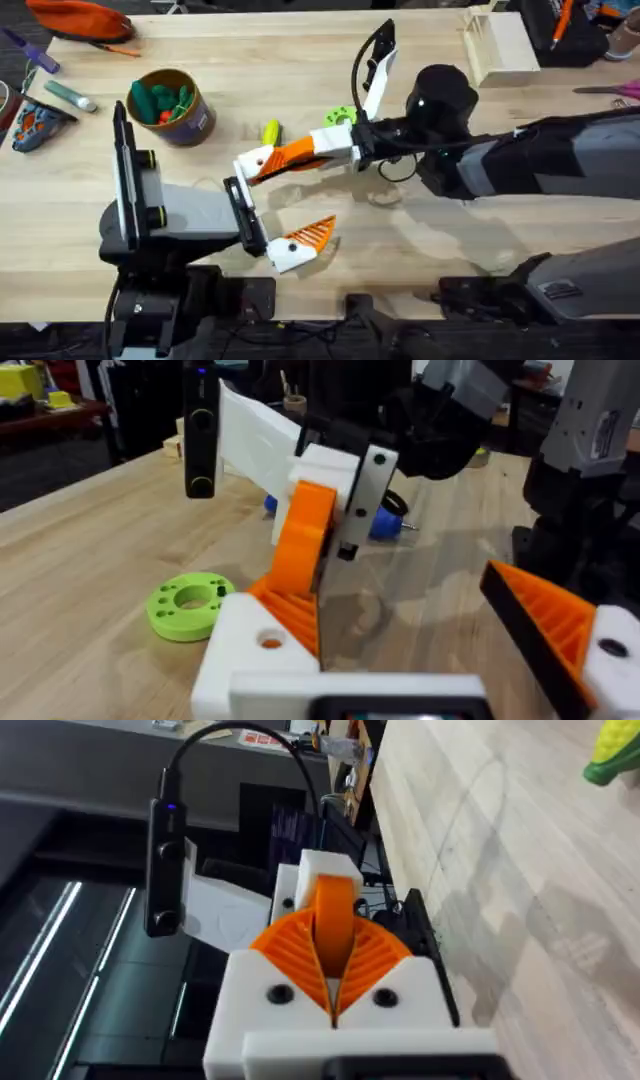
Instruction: Pick up the gripper from the table and insert it into the empty holder that is missing its gripper. Then pick up a screw, insert it into the mounting hole, and use the screwdriver to tighten it. Finally, clean up the table by picking up the vegetable and placing it into the bucket.
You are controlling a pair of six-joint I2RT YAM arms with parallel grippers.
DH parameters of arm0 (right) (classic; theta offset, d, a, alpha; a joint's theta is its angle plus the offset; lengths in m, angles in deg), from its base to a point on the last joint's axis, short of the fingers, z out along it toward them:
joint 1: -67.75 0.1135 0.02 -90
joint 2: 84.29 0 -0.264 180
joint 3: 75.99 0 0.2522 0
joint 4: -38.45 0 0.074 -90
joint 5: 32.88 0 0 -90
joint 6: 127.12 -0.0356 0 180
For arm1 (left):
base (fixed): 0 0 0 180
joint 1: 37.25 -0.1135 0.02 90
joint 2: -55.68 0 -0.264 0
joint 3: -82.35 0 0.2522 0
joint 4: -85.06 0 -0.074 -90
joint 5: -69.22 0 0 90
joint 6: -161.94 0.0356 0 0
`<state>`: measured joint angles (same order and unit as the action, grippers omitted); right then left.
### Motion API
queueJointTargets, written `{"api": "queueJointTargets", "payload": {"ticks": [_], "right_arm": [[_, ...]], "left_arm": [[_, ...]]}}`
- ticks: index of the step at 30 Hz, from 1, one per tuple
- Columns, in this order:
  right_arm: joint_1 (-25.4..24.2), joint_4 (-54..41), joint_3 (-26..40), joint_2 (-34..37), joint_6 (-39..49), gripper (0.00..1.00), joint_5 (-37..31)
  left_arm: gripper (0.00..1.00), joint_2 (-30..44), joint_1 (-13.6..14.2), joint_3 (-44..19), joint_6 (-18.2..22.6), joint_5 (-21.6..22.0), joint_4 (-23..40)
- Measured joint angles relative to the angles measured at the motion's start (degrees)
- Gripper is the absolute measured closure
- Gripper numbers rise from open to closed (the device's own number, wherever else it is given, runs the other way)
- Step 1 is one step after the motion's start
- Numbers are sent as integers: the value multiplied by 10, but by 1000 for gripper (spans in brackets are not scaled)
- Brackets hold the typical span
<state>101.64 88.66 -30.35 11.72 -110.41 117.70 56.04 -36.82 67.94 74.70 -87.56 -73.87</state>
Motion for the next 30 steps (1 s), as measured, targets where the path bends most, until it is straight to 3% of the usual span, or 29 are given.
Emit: {"api": "queueJointTargets", "payload": {"ticks": [22,23,29,30], "right_arm": [[1,1,0,0,0,992,-4],[1,0,0,0,-3,913,-4],[2,-1,0,3,-4,65,-27],[2,-1,0,4,-4,24,-28]], "left_arm": [[12,0,0,0,0,2,0],[12,0,0,0,0,2,0],[13,0,3,0,0,-12,2],[12,0,3,0,0,-12,2]]}}
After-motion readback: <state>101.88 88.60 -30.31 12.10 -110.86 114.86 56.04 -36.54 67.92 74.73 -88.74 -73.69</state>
